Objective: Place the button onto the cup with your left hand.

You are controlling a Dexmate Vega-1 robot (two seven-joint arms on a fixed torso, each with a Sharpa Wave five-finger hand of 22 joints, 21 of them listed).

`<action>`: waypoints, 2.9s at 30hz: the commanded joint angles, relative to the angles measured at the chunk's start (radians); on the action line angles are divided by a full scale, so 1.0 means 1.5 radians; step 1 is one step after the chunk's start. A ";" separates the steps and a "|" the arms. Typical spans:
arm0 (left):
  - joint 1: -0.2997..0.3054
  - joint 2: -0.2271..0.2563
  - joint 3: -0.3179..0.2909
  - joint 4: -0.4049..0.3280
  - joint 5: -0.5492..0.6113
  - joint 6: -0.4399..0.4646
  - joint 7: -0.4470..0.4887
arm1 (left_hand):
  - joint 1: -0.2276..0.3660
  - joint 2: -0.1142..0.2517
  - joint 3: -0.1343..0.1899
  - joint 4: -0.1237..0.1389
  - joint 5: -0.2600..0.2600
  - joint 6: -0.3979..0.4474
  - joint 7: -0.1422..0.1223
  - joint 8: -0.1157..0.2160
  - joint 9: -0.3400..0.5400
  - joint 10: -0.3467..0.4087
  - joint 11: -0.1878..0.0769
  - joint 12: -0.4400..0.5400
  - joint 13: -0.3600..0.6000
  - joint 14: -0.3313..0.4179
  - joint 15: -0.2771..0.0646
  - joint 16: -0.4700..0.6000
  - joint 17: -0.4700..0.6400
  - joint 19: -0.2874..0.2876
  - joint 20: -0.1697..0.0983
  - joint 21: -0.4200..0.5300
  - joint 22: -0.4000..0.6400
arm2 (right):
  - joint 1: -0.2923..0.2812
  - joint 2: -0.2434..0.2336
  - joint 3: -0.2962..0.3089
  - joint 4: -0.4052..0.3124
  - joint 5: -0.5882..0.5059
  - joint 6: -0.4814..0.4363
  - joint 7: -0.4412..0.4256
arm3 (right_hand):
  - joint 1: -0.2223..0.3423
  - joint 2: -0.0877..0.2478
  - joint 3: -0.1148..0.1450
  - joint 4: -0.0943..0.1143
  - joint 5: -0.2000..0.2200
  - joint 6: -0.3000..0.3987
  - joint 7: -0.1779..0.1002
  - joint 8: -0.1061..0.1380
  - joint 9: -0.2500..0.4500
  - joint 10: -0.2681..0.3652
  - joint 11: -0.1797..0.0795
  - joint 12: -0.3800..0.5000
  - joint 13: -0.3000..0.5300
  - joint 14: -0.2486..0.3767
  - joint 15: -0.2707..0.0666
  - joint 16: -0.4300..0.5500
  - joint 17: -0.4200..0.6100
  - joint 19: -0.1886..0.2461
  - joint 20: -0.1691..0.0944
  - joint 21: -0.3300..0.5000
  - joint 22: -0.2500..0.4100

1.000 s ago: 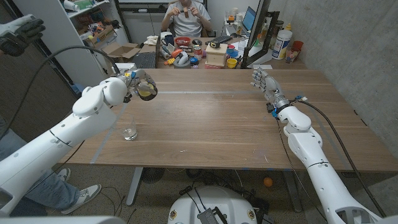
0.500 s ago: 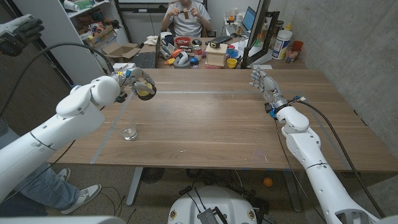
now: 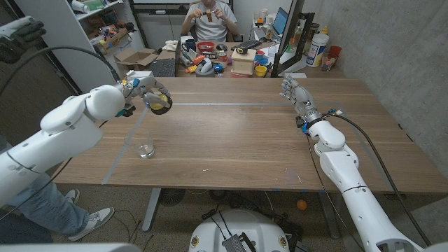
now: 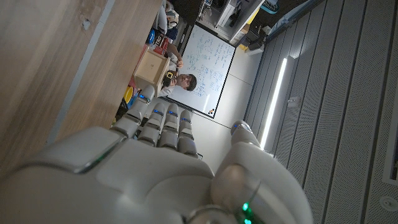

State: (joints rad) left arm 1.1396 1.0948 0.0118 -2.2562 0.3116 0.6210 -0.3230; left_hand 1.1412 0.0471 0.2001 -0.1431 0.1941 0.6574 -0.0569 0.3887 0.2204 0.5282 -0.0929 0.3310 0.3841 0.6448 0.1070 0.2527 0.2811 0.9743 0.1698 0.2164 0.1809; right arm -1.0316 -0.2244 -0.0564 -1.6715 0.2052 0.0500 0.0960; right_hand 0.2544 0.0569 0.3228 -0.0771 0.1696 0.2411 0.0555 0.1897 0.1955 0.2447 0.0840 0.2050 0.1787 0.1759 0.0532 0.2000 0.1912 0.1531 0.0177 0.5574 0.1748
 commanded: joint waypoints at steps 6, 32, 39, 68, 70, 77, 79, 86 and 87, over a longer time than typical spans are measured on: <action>0.158 0.011 -0.174 -0.025 -0.030 -0.057 -0.018 | 0.038 0.045 0.020 0.018 0.006 0.006 0.002 0.004 0.001 0.010 0.000 -0.002 0.004 0.071 -0.063 0.000 0.017 -0.006 0.001 -0.002 0.002 | -0.017 0.009 -0.022 -0.027 -0.018 -0.002 -0.032 | 0.002 -0.002 -0.001 -0.004 0.004 0.000 -0.004 0.006 -0.001 0.003 -0.001 0.003 0.003 0.007 -0.002 -0.001 -0.001 0.010 0.000 -0.002 0.001; 0.250 -0.061 -0.290 -0.015 0.025 -0.109 -0.078 | 0.037 0.045 0.025 0.017 0.007 0.014 0.005 0.006 0.000 0.016 -0.001 -0.005 0.007 0.076 -0.065 -0.003 0.018 -0.016 0.002 -0.004 0.003 | -0.026 0.017 -0.044 -0.040 -0.033 -0.007 -0.062 | 0.001 -0.001 -0.001 -0.005 0.004 0.001 -0.003 0.006 -0.001 0.003 -0.001 0.003 0.003 0.007 -0.001 -0.001 0.000 0.013 -0.001 -0.008 0.001; 0.261 -0.071 -0.296 -0.018 0.036 -0.109 -0.091 | 0.037 0.045 0.026 0.017 0.007 0.015 0.006 0.006 0.000 0.016 -0.002 -0.006 0.008 0.077 -0.065 -0.004 0.018 -0.017 0.003 -0.004 0.003 | -0.025 0.018 -0.043 -0.034 -0.030 0.003 -0.062 | 0.001 -0.001 -0.001 -0.005 0.004 0.000 -0.003 0.006 -0.001 0.003 0.001 0.003 0.003 0.008 -0.002 -0.001 0.000 0.014 -0.001 -0.010 0.001; 0.285 -0.102 -0.298 -0.033 0.067 -0.100 -0.117 | 0.036 0.043 0.031 0.016 0.007 0.019 0.007 0.005 -0.002 0.019 -0.003 -0.011 0.011 0.082 -0.065 -0.008 0.020 -0.024 0.001 -0.003 0.003 | -0.019 0.019 -0.041 -0.007 -0.018 0.023 -0.051 | 0.001 0.000 -0.001 -0.007 0.005 0.001 -0.003 0.006 -0.001 0.006 0.001 0.004 0.003 0.012 -0.003 0.000 -0.001 0.025 -0.003 -0.014 0.001; 0.283 -0.100 -0.295 -0.031 0.066 -0.100 -0.117 | 0.036 0.043 0.031 0.016 0.007 0.020 0.006 0.005 -0.002 0.020 -0.005 -0.011 0.011 0.082 -0.065 -0.008 0.020 -0.025 0.002 -0.004 0.004 | -0.019 0.018 -0.041 -0.006 -0.018 0.023 -0.051 | 0.001 0.000 -0.001 -0.007 0.005 0.001 -0.003 0.006 -0.001 0.006 0.001 0.004 0.003 0.012 -0.004 0.000 -0.001 0.025 -0.003 -0.014 0.002; 0.276 -0.100 -0.280 -0.028 0.057 -0.093 -0.115 | 0.036 0.043 0.033 0.016 0.007 0.020 0.007 0.005 -0.002 0.020 -0.002 -0.013 0.012 0.082 -0.064 -0.009 0.020 -0.027 0.003 -0.004 0.004 | -0.021 0.018 -0.039 0.000 -0.015 0.028 -0.048 | 0.001 0.000 -0.001 -0.008 0.005 0.001 -0.003 0.006 -0.001 0.007 0.002 0.004 0.003 0.014 -0.003 0.000 -0.001 0.028 -0.004 -0.015 0.002; 0.277 -0.101 -0.276 -0.027 0.053 -0.093 -0.113 | 0.036 0.043 0.033 0.016 0.007 0.021 0.007 0.005 -0.002 0.021 -0.003 -0.013 0.012 0.083 -0.065 -0.009 0.020 -0.027 0.004 -0.004 0.004 | -0.022 0.018 -0.039 0.001 -0.014 0.029 -0.047 | 0.001 0.000 -0.001 -0.007 0.005 0.001 -0.003 0.006 -0.001 0.007 0.002 0.004 0.003 0.014 -0.004 0.000 -0.001 0.029 -0.004 -0.015 0.002; 0.283 -0.099 -0.274 -0.031 0.048 -0.085 -0.111 | 0.035 0.043 0.034 0.016 0.007 0.021 0.008 0.005 -0.002 0.020 -0.003 -0.014 0.013 0.083 -0.065 -0.010 0.021 -0.030 0.003 -0.004 0.004 | -0.021 0.018 -0.039 0.008 -0.011 0.031 -0.042 | 0.002 0.001 0.000 -0.008 0.005 0.001 -0.002 0.006 -0.001 0.006 0.001 0.003 0.003 0.014 -0.003 0.000 -0.001 0.032 -0.004 -0.016 0.002; 0.283 -0.099 -0.273 -0.033 0.049 -0.079 -0.110 | 0.035 0.043 0.034 0.016 0.007 0.021 0.008 0.004 -0.002 0.021 -0.003 -0.014 0.013 0.083 -0.065 -0.011 0.021 -0.031 0.003 -0.004 0.004 | -0.021 0.018 -0.039 0.010 -0.011 0.031 -0.041 | 0.002 0.001 0.000 -0.008 0.005 0.002 -0.002 0.006 -0.001 0.006 0.001 0.003 0.003 0.014 -0.003 0.000 -0.001 0.032 -0.003 -0.016 0.002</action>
State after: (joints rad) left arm 1.5589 0.9456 -0.4131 -2.3012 0.3962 0.4825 -0.4955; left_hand 1.1408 0.0476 0.2207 -0.1394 0.2031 0.6774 -0.0444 0.3926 0.2110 0.5515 -0.0946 0.3105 0.4026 0.6549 0.1139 0.2313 0.3087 0.9332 0.1754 0.2110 0.1845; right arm -1.0621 -0.1971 -0.1162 -1.6720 0.1828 0.0893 0.0241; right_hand 0.2545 0.0569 0.3235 -0.0830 0.1696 0.2411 0.0555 0.1896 0.1955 0.2447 0.0840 0.2050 0.1787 0.1898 0.0500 0.2000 0.1912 0.1942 0.0125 0.5360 0.1744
